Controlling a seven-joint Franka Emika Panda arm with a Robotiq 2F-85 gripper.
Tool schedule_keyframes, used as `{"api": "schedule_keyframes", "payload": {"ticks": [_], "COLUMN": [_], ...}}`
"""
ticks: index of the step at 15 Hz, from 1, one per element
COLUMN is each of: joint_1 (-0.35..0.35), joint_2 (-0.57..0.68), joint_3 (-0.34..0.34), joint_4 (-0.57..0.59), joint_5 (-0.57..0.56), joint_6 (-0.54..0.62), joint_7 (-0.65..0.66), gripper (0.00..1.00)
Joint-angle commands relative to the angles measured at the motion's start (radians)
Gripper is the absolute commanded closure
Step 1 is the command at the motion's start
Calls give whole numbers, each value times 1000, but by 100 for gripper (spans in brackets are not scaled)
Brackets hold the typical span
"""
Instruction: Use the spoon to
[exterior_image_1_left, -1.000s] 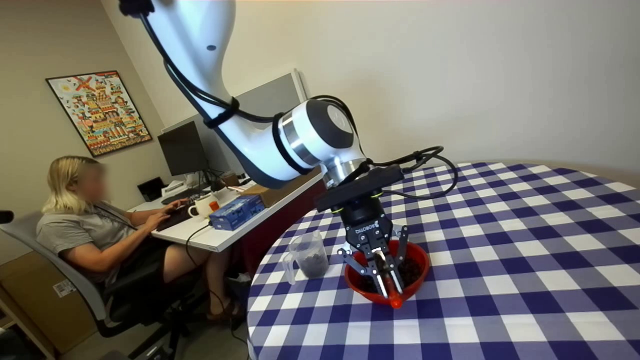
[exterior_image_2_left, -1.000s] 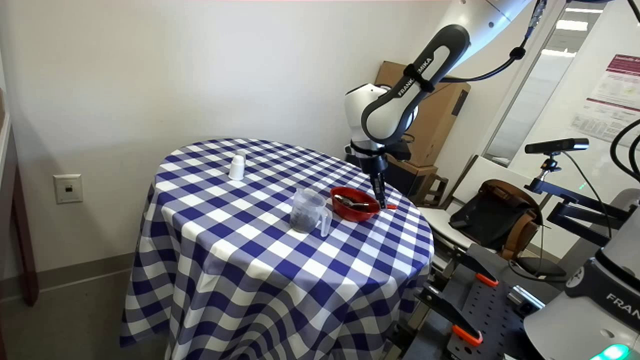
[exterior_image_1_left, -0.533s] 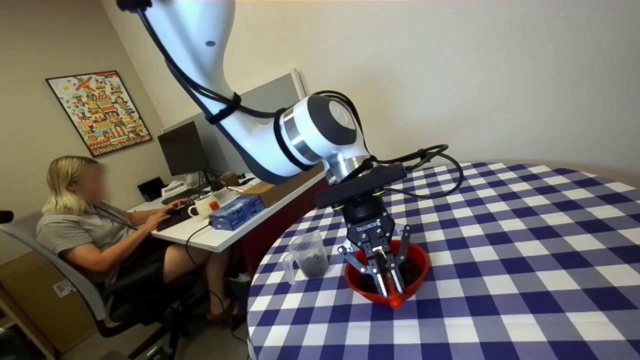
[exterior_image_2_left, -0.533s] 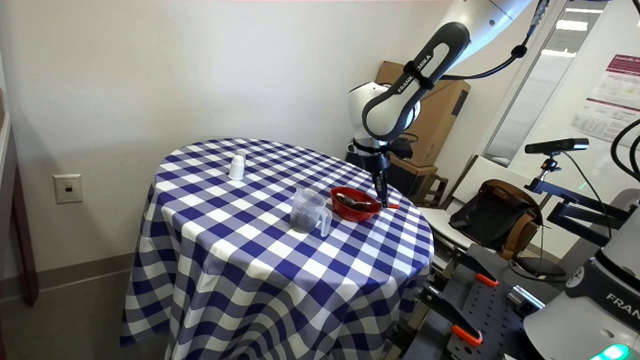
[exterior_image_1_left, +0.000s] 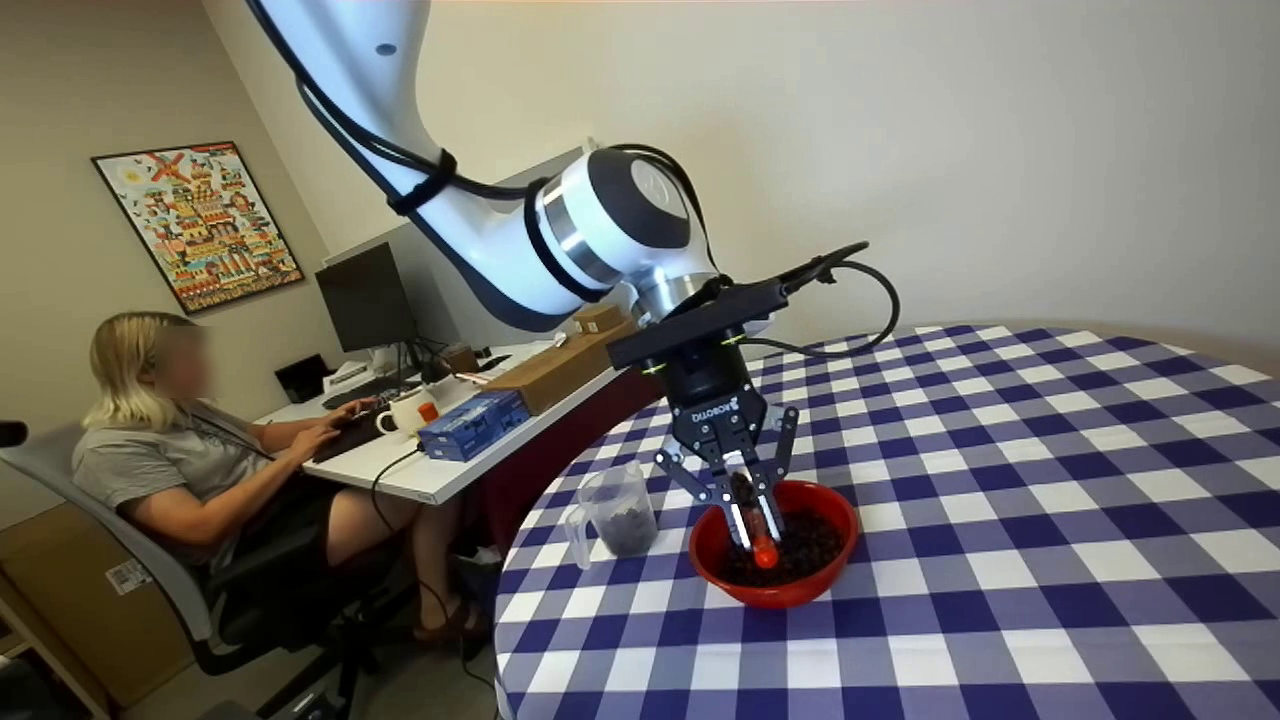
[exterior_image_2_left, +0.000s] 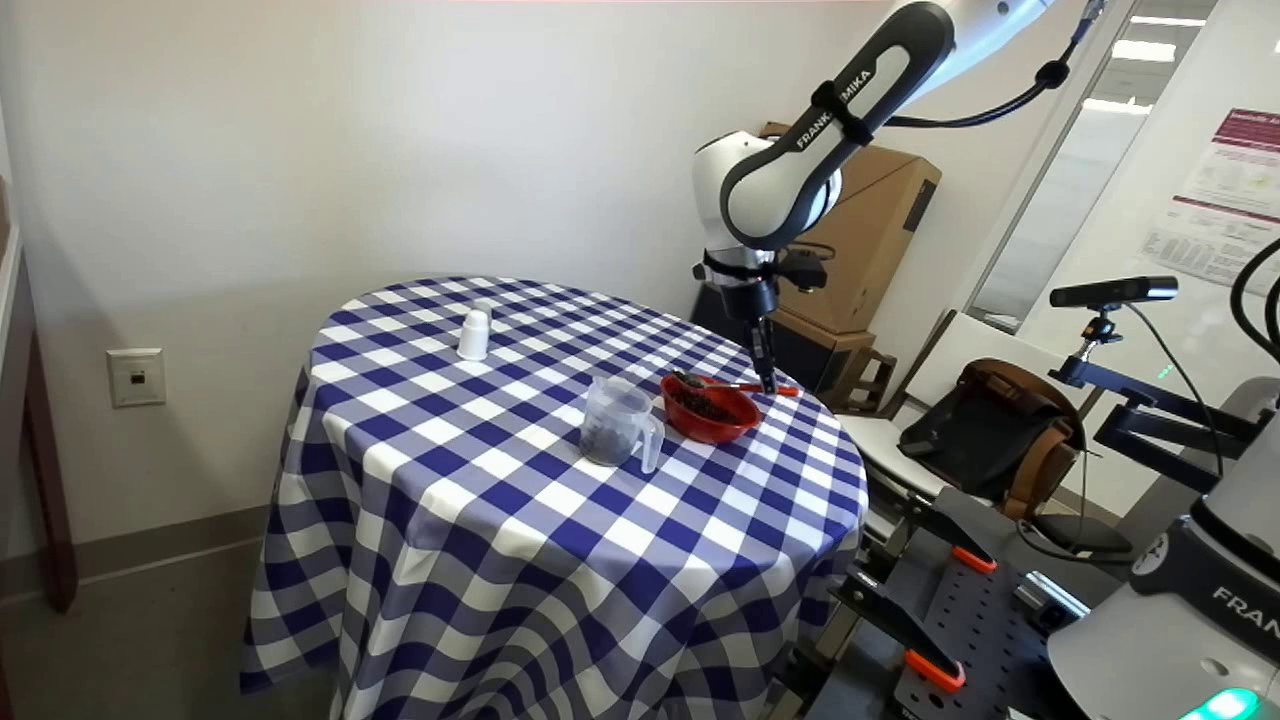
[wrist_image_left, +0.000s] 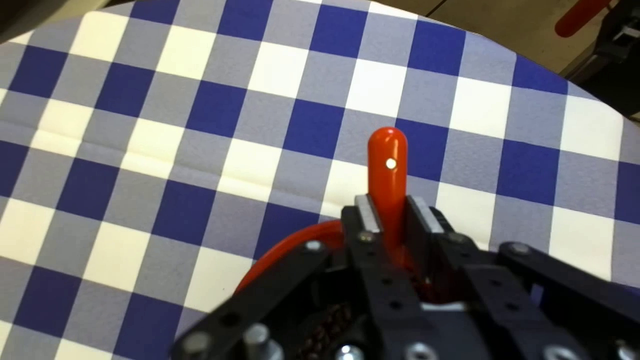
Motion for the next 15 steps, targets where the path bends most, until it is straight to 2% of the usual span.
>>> {"api": "schedule_keyframes", "payload": {"ticks": [1, 15], "joint_1": [26, 176], "joint_2": [-55, -112], "joint_3": [1, 35], "joint_4": [-22, -61], "joint_5": [19, -43], "joint_6": [-24, -15], "joint_7": [-23, 42], "gripper": [93, 93]}}
